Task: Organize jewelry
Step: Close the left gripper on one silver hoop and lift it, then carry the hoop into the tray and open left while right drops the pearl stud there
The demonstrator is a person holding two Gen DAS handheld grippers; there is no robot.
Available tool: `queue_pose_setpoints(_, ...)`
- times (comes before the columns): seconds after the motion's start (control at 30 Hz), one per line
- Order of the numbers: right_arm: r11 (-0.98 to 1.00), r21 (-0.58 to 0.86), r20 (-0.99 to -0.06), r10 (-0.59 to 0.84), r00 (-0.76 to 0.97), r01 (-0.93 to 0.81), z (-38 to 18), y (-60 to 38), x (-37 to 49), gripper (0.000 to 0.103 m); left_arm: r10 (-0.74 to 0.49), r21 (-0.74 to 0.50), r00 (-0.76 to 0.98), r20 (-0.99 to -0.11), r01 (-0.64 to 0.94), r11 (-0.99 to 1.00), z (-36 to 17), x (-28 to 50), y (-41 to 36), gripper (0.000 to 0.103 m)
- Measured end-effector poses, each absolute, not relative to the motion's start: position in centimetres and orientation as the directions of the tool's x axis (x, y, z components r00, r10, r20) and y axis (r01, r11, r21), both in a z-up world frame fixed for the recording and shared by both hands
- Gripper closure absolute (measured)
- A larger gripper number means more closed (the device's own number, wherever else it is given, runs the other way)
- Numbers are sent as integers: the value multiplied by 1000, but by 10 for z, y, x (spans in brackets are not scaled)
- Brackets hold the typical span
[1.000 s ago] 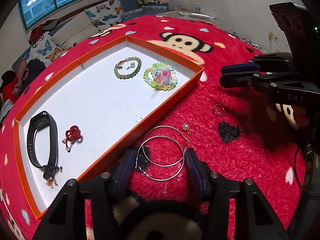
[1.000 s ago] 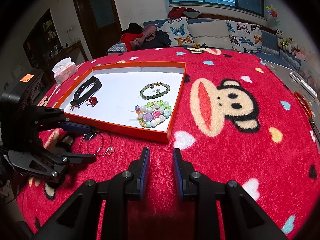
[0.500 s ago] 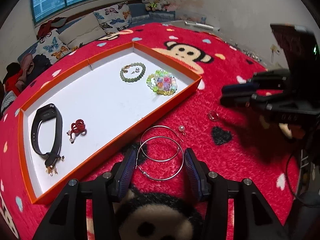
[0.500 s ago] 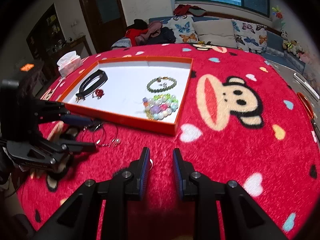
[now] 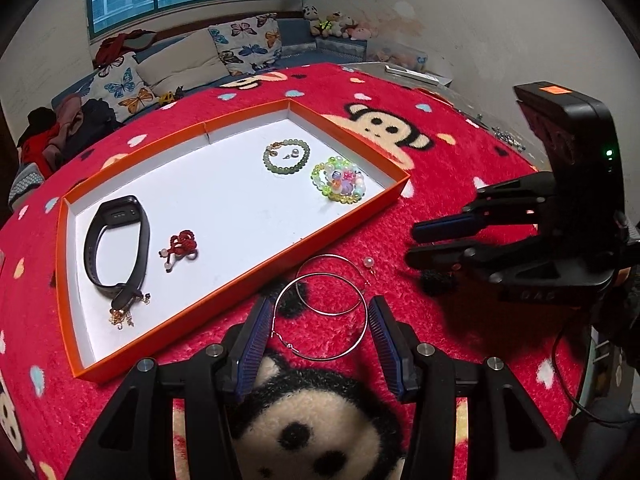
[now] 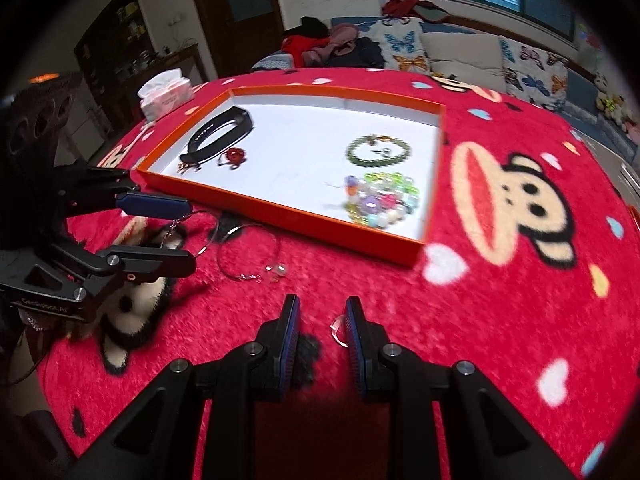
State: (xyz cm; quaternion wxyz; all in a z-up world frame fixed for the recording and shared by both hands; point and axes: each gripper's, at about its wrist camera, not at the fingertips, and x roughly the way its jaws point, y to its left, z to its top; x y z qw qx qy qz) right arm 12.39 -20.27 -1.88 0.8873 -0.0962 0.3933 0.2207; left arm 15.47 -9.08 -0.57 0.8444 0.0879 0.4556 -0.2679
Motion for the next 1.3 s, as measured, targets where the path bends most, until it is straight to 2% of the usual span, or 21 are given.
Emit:
queue_pose_setpoints(0.4,868,21,-739,347,577,-496,-21,-182,136,79,-373,-103,454,-809,515,851,-5,155,-82,50)
queue_pose_setpoints(0.53,868,3,-738,337,584,-497,-22,-179,136,86,-375,-105,457,-806,513,852,-4,155,-81,50)
queue_pose_setpoints(0.67,866,-7,-741,332,584,-501,-24,-176,137,88,-372,-102,461,-806,510,854,-4,156,-79,50)
queue_pose_setpoints(0.77,862,-20,-738,329,590,-506,-24,-173,135,93,-368,-105,465,-805,500,859,-3,157,-76,50)
queue_pose_setpoints(1.1,876,22,-686,363,630,-481,3,-190,131,93,-342,-92,507,-791,454,886,12,170,-60,50)
queue_pose_setpoints(1.3,884,40,-650,377,660,-465,21,-190,146,93,-328,-88,542,-774,421,903,27,206,-60,50)
